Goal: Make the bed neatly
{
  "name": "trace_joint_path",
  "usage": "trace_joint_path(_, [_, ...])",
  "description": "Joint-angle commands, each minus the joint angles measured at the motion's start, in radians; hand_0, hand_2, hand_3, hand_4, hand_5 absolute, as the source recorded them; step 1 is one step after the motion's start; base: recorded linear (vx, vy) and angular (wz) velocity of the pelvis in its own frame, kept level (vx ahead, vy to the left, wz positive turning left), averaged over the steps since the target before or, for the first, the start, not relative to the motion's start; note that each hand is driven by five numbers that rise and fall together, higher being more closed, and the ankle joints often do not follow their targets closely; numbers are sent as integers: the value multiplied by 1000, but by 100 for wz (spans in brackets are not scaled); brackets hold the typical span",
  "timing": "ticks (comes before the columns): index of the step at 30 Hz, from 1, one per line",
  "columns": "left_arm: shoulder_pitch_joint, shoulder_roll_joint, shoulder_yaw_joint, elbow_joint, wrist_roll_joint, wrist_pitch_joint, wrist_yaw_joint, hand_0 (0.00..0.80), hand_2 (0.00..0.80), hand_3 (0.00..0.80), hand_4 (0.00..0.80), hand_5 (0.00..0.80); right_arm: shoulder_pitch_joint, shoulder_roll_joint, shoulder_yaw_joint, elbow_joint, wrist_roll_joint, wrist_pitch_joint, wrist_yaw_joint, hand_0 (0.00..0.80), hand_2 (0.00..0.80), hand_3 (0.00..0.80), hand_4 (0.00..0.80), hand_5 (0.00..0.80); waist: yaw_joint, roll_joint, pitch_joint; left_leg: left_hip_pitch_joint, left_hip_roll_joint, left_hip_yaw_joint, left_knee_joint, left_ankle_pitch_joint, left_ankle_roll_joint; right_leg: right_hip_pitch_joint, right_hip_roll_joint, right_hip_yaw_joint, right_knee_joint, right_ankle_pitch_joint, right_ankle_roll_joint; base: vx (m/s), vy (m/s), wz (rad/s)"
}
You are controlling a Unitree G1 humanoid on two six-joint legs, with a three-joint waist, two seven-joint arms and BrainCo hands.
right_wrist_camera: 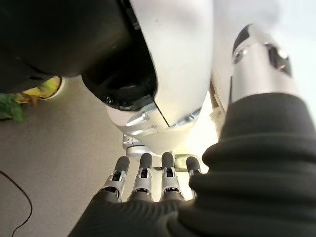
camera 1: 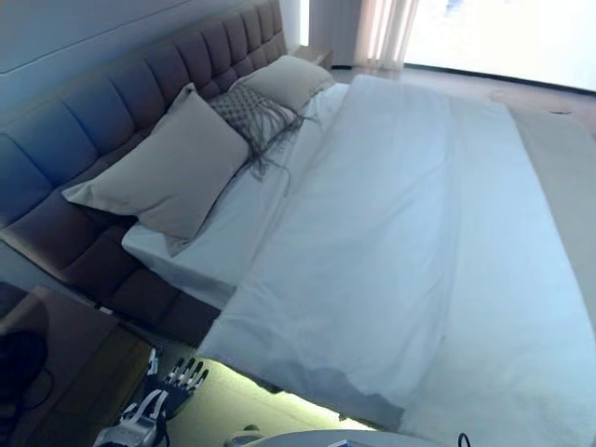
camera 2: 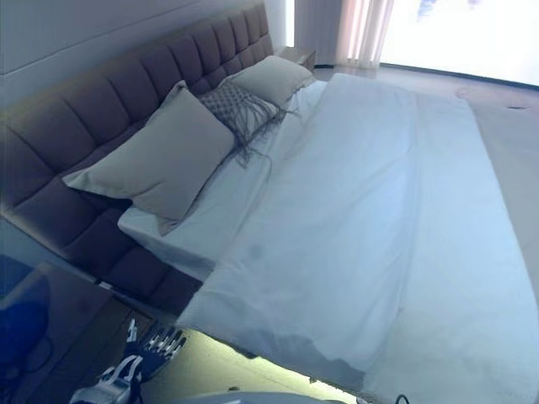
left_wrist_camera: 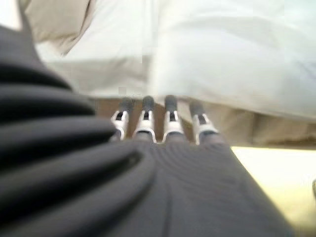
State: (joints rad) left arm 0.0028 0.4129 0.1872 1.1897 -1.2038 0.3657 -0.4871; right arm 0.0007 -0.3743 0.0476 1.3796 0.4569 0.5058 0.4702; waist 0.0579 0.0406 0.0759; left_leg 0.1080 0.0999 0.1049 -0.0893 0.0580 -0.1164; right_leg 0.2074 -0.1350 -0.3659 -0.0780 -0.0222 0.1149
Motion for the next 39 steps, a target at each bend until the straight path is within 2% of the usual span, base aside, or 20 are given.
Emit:
trace_joint_path(1, [-26,45,58,-12,34,-20,-50,0,0,0,0,0,-71,-6,13,74,9,-2,10,0,0,0,0,0,59,0,7,16,-62,-1,2,-78,64,-41,-36,28,83,-22,13,-32,4,11])
trace_joint_path(6, [-20,70,56,-29,37,-18,-34,0,0,0,0,0,-79,-8,23,68,18,0,12,0,0,0,0,0,69,4,9,12,-65,-11,2,-74,65,-43,-39,17,89,-23,14,-29,2,12])
trace_joint_path(11, [-19,94,68,-68,19,0,-76,0,0,0,0,0,-80,-17,22,65,21,4,9,0,0,0,0,0,76,9,11,11,-67,-16,2,-73,65,-45,-41,10,93,-26,13,-31,-2,13])
trace_joint_path(17, [-39,89,33,-219,-6,16,-145,0,0,0,0,0,-77,-20,26,59,49,-11,-3,0,0,0,0,0,79,7,12,16,-64,-16,2,-75,63,-37,-38,10,86,-24,11,-3,-1,1])
trace_joint_path(19, [-58,74,-10,-284,-8,16,-158,0,0,0,0,0,-77,-23,24,42,121,-78,-26,0,0,0,0,0,73,5,12,19,-60,-12,2,-76,60,-37,-35,13,84,-21,10,0,0,0])
trace_joint_path(22, [-64,59,-41,-339,-12,10,-158,0,0,0,0,0,-74,-27,18,-17,212,-190,8,0,0,0,0,0,62,2,15,23,-56,-5,2,-77,57,-35,-31,21,79,-16,8,0,0,0])
trace_joint_path(23, [-69,47,-60,-357,-5,-3,-168,0,0,0,0,0,-62,-14,17,-80,261,-271,6,0,0,0,0,0,45,-1,17,25,-53,5,2,-79,57,-38,-29,31,77,-14,7,0,0,0])
trace_joint_path(26, [-81,36,-87,-357,9,-13,-180,0,0,0,0,0,-40,-2,16,-136,266,-394,39,0,0,0,0,0,14,-4,18,29,-46,27,2,-83,56,-45,-23,52,72,-10,8,5,-5,-7])
trace_joint_path(33, [-130,15,-126,-314,22,-39,-190,0,0,0,0,0,-74,-26,16,-196,303,-522,78,0,0,0,0,0,-35,-10,7,42,-28,71,2,-87,46,-45,-12,86,37,9,11,35,0,-16])
trace_joint_path(39, [-154,-29,-154,-288,-8,-63,-164,0,0,0,0,0,-105,-18,26,-230,321,-552,72,0,0,0,0,0,-46,-13,-3,41,-23,85,2,-85,41,-42,-13,88,16,24,13,43,-11,-16])
